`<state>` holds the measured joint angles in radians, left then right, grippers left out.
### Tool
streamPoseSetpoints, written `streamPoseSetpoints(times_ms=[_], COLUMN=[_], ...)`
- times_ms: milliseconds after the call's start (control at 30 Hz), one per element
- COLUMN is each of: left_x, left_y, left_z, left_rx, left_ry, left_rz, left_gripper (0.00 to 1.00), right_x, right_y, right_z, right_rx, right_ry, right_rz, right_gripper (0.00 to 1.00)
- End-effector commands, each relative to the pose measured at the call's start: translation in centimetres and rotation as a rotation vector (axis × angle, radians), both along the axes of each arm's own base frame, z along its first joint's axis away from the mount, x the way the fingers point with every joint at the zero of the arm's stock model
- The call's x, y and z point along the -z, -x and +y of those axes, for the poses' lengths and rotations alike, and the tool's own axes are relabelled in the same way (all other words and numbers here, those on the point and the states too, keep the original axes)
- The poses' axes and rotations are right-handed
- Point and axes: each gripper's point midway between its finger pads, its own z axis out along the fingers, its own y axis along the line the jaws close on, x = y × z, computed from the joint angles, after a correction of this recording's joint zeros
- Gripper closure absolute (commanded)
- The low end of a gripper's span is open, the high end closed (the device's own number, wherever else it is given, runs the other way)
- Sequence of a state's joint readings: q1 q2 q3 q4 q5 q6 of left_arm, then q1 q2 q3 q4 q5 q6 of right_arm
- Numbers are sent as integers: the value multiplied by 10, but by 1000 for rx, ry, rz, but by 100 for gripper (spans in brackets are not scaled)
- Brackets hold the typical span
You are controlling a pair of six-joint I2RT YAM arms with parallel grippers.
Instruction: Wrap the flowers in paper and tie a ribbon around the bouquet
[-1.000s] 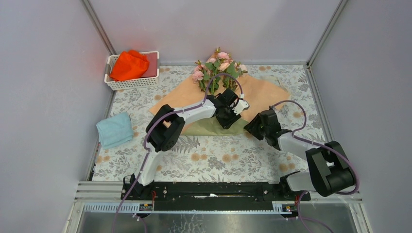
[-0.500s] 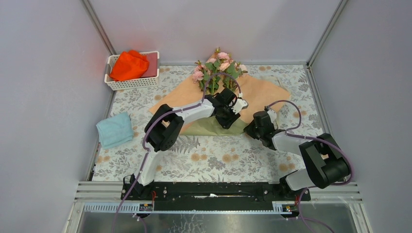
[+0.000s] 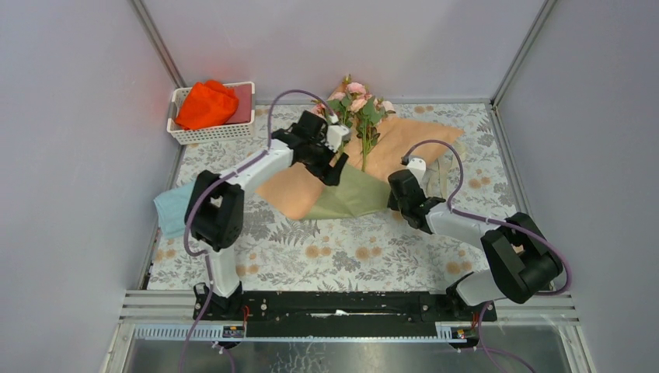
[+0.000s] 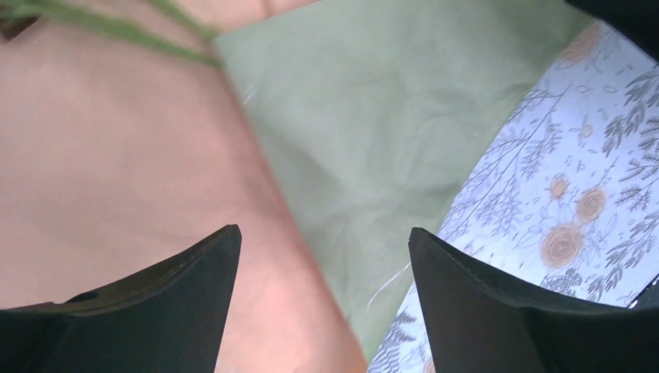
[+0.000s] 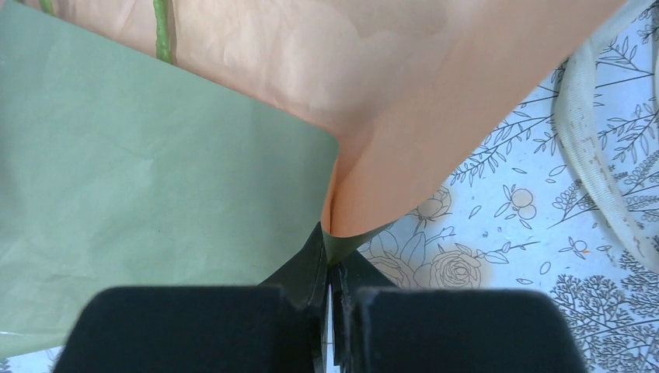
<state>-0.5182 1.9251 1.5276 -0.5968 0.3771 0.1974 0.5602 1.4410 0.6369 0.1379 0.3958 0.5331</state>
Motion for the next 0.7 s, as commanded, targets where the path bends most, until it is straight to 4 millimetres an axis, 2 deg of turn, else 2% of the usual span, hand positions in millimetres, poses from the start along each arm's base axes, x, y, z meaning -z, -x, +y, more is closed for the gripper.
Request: streamPoseSetpoints(times_ms=[0, 133, 267, 333, 500, 533, 667], left_x=[30, 57, 65, 64, 57, 55, 53], left_y=[13, 12, 16, 18, 20, 20, 12], left_z=[18, 23, 11, 4, -8, -9, -11], left_rx=[-34, -69, -43, -20, 10, 12, 11], left_ry=[-21, -19, 47, 85, 150, 156, 157], left_rz=[85, 191, 277, 303, 340, 340, 315], left_gripper=[13, 14, 22, 34, 94, 100, 100], right_x=[-19, -23, -31, -32, -33, -33, -31], right_y=[-12, -14, -16, -15, -14, -14, -12], right_z=[-2, -1, 1, 0, 1, 0, -2], right_rx=[-12, -16, -28, -35, -48, -48, -46], right_ry=[98, 116, 146, 169, 187, 191, 193], right_rz=[-58, -73, -95, -96, -95, -96, -94], right_gripper=[99, 99, 99, 99, 99, 99, 99])
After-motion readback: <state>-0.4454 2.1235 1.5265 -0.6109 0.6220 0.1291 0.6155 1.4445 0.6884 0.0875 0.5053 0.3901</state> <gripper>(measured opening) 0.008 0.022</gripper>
